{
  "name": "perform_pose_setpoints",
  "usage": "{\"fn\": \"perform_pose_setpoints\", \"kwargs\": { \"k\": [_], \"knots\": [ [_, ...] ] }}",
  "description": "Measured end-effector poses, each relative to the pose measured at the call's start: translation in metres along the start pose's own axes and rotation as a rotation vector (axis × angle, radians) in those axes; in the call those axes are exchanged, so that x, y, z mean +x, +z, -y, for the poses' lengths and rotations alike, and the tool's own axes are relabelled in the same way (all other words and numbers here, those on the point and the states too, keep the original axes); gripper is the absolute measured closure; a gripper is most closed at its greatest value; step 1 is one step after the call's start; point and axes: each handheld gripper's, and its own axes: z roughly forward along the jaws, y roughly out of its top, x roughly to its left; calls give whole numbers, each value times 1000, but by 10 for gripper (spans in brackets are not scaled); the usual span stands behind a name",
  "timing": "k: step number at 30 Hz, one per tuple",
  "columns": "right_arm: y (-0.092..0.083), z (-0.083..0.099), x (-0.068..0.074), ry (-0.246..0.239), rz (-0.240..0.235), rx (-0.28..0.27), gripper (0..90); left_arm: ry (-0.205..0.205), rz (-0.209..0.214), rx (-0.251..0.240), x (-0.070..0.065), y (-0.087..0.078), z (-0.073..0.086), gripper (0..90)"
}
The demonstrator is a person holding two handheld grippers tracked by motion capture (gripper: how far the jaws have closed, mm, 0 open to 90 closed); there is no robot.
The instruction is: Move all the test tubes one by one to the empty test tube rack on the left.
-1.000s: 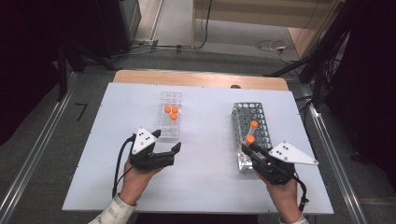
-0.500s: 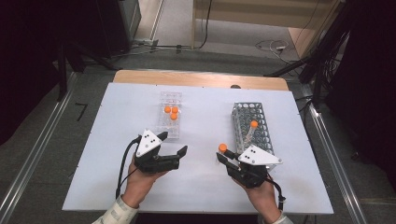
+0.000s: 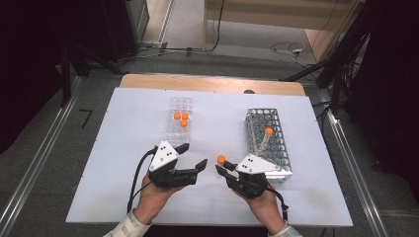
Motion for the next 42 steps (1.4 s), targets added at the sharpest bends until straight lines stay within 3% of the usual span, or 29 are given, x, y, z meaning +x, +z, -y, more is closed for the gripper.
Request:
{"fn": "perform_pose_setpoints", "kwargs": {
  "k": [5,10,26,32,42],
  "knots": [
    [9,0,3,-3,-22,16,724,21,40,5,-7,3,0,304],
    [12,-1,7,-7,-39,20,724,45,53,3,-13,6,1,373],
    [16,-4,13,-11,-75,21,724,90,53,14,-25,14,5,574],
    [17,-4,14,-6,-79,22,724,95,48,19,-26,15,6,664],
    [16,-3,13,-4,-80,19,716,84,59,13,-25,16,6,700]
  ]
}}
